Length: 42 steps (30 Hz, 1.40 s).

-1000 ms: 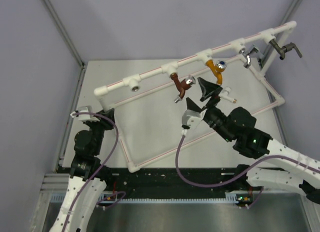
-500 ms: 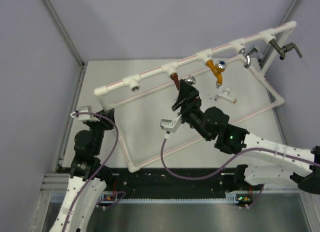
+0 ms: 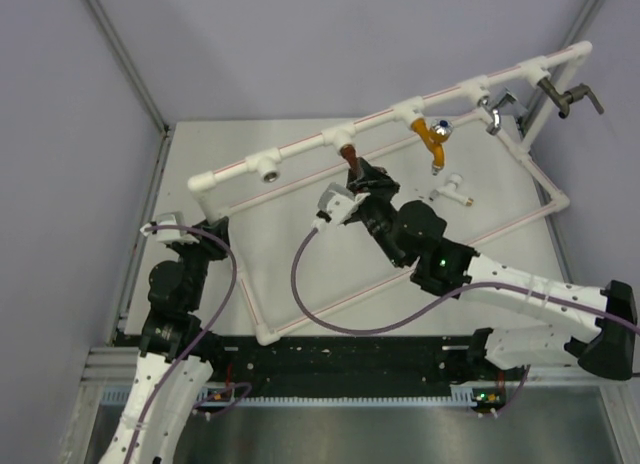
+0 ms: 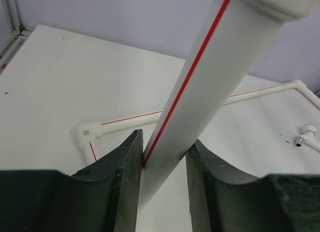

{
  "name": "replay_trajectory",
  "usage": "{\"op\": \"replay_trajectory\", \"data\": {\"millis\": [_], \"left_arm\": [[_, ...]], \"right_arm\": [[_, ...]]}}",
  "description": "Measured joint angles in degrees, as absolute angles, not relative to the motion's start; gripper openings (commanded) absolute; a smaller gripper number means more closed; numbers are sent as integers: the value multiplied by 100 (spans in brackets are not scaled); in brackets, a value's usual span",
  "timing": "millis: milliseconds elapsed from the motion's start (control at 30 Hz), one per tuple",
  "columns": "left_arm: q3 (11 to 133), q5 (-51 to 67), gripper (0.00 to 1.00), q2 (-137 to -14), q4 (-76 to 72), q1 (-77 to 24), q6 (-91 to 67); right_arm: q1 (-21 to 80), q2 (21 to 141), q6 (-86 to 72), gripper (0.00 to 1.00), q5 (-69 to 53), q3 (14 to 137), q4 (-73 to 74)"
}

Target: Install the water faucets

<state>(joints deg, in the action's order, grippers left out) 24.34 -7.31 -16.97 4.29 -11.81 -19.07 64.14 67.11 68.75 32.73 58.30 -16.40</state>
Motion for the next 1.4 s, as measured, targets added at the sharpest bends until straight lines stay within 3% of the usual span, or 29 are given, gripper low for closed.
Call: {"op": "replay_trajectory", "data": {"millis": [100,267,433,500,600,633,700,867,1033,1233,1400], "left_arm": [[2434,-731,0,-1699,427,-1181,-1925],[2434,-683,0,-1697,429,-1186,-1929],[2434,-644,0,-1662,458,-1199,-1905],[2434,-635,0,-1660,462,-1205,-1892],[2434,-661,0,-1664,460,-1205,-1894],[2434,-670,0,-1664,460,-1205,-1896],[2434,-698,0,-1664,458,-1205,-1907],[2434,-709,0,-1638,482,-1205,-1920],[2434,-707,0,-1638,482,-1203,-1925],[2434,-709,0,-1638,482,-1205,-1931],[2434,-707,0,-1640,482,-1205,-1931]], "right_arm": [[6178,6637,4652,0,3009,5854,-1758],[5732,6329,447,0,2711,5151,-2904],[5590,6292,-3557,1,3148,4493,-3983],[5590,6346,-4864,9,3350,4303,-4311],[5590,6578,-6038,39,3529,4215,-4777],[5590,6646,-6213,51,3555,4206,-4899],[5590,6740,-6539,99,3568,4204,-5229],[5308,6595,-6541,99,3662,4095,-6160],[5306,5570,-5699,99,3632,3559,-5870],[5306,4381,-3599,99,3498,3726,-4303],[5332,4508,-904,99,2497,5275,-2154]]}}
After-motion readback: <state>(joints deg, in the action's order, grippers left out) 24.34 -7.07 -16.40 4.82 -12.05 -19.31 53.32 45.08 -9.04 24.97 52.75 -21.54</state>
